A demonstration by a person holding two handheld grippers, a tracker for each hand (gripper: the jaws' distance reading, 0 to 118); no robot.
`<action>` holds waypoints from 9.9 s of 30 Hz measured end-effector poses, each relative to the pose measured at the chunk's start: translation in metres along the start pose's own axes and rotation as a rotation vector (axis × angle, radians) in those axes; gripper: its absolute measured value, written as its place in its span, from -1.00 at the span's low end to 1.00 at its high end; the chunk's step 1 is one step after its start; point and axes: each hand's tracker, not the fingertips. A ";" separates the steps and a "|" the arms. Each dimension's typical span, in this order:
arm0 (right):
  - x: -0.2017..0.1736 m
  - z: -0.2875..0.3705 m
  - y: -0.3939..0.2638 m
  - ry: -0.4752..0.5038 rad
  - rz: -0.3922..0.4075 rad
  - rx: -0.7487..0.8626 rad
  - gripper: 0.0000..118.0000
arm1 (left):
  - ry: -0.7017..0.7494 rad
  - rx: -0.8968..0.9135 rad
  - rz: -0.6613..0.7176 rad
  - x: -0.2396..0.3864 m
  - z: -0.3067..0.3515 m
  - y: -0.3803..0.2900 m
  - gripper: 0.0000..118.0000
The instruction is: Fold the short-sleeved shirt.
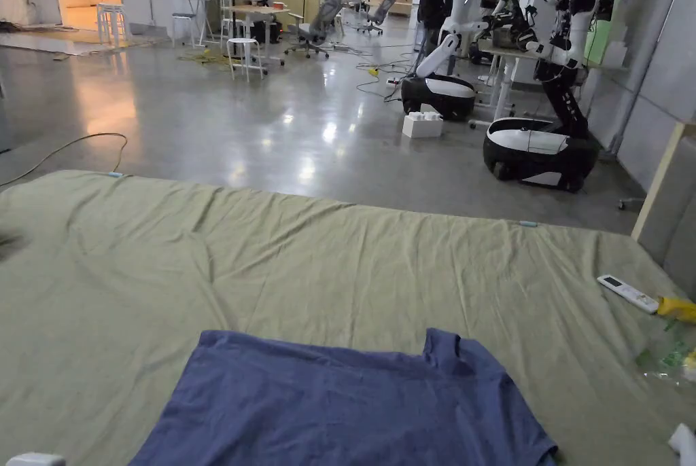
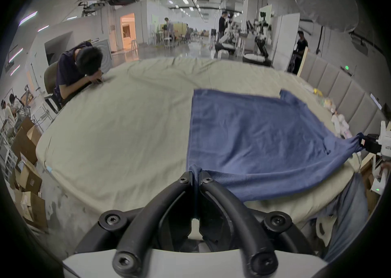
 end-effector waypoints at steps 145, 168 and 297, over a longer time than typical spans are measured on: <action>0.031 -0.125 0.112 0.048 -0.285 -0.063 -0.85 | -0.010 0.025 0.112 0.020 -0.107 0.119 -0.88; 0.015 -0.189 0.125 0.017 -0.203 0.068 -0.04 | 0.042 -0.047 0.142 0.031 -0.181 0.148 -0.32; -0.012 -0.077 -0.028 0.115 -0.026 -0.315 -0.88 | -0.023 -0.236 -0.029 -0.009 -0.052 -0.005 -0.84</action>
